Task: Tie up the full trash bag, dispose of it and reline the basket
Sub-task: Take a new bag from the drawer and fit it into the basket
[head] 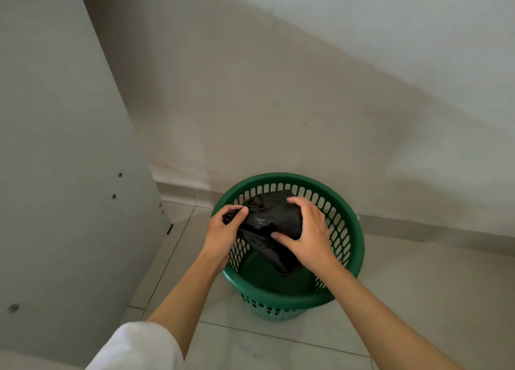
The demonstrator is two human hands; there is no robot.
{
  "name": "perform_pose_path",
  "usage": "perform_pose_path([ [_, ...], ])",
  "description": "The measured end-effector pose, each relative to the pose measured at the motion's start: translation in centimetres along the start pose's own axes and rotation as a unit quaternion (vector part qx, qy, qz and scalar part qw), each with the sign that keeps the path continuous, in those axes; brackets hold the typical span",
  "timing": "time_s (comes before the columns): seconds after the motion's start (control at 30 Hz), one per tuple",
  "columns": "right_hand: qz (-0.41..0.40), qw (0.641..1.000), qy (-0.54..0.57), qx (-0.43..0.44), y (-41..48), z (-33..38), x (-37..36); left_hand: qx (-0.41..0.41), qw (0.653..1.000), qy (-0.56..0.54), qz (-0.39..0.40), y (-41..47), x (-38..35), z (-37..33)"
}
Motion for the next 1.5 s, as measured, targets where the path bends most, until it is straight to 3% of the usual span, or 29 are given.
perform_pose_path([
  [0.07, 0.032, 0.999, 0.004, -0.021, 0.4, 0.0, 0.4, -0.007, 1.000, 0.026, 0.007, -0.4, 0.1, -0.7],
  [0.27, 0.040, 0.982, 0.172, -0.069, 1.8, 2.9, 3.4, -0.047, 0.982, 0.168, 0.075, -2.4, -0.5, -2.6],
  [0.37, 0.002, 0.971, 0.220, -0.092, 3.1, 3.4, 6.0, -0.055, 0.977, 0.187, 0.083, -2.4, -0.2, -4.4],
  [0.43, -0.056, 0.982, 0.156, -0.088, 4.2, 3.5, 8.4, -0.045, 0.976, 0.182, 0.114, -2.2, -0.2, -5.8],
  [0.53, -0.129, 0.986, -0.090, -0.064, 4.7, 4.0, 11.0, 0.012, 0.974, 0.134, 0.180, -2.5, -0.6, -7.0],
  [0.6, -0.163, 0.973, -0.164, 0.013, 3.9, 5.3, 11.4, 0.061, 0.972, 0.106, 0.202, -2.8, -0.9, -6.8],
  [0.67, -0.134, 0.975, -0.146, 0.100, 3.0, 6.4, 10.0, 0.094, 0.973, 0.090, 0.193, -2.8, -0.9, -5.9],
  [0.7, -0.077, 0.982, -0.135, 0.108, 2.7, 6.2, 8.4, 0.108, 0.974, 0.085, 0.181, -2.9, -0.9, -5.3],
  [0.77, 0.086, 0.985, -0.142, 0.056, 2.2, 4.4, 4.3, 0.130, 0.976, 0.090, 0.152, -2.9, -1.0, -3.8],
  [0.83, 0.242, 0.962, -0.118, -0.039, 0.7, 2.0, 0.4, 0.149, 0.974, 0.112, 0.132, -3.1, -0.9, -2.3],
  [0.9, 0.338, 0.930, -0.035, -0.138, -1.4, 0.5, -1.6, 0.152, 0.974, 0.131, 0.109, -2.9, -0.6, -1.3],
  [0.97, 0.338, 0.916, 0.062, -0.207, -2.4, -0.1, -1.6, 0.140, 0.979, 0.125, 0.077, -2.6, 0.0, -0.8],
  [1.03, 0.274, 0.926, 0.127, -0.228, -2.1, -0.6, -0.3, 0.127, 0.985, 0.103, 0.047, -2.2, 0.6, -0.6],
  [1.13, 0.219, 0.934, 0.127, -0.253, -1.7, -1.5, 1.8, 0.117, 0.992, 0.038, 0.033, -1.7, 0.5, -0.3],
  [1.27, 0.247, 0.876, 0.188, -0.369, -3.3, -2.8, 1.7, 0.102, 0.993, -0.044, 0.026, -1.6, -1.0, -0.1],
  [1.33, 0.253, 0.856, 0.239, -0.382, -3.9, -2.8, 1.5, 0.109, 0.992, -0.050, 0.033, -1.6, -1.9, 0.3],
  [1.4, 0.211, 0.867, 0.253, -0.373, -3.5, -2.9, 1.8, 0.092, 0.992, 0.080, 0.037, -1.5, -2.1, 0.6],
  [1.47, 0.147, 0.880, 0.261, -0.369, -2.9, -3.2, 2.6, 0.011, 0.928, 0.373, 0.021, -1.7, -1.8, -0.1],
  [1.5, 0.120, 0.883, 0.269, -0.366, -2.6, -3.2, 3.0, -0.057, 0.888, 0.456, -0.005, -2.1, -1.9, -1.1],
])
Point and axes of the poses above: each hand's wrist, its own y-axis towards the middle knuckle, its own x-axis out of the back of the hand, z = x × y, the point moved 7 cm from there along y, towards the middle knuckle, and after that the axes turned 9 degrees about y, right-handed, at the moved point
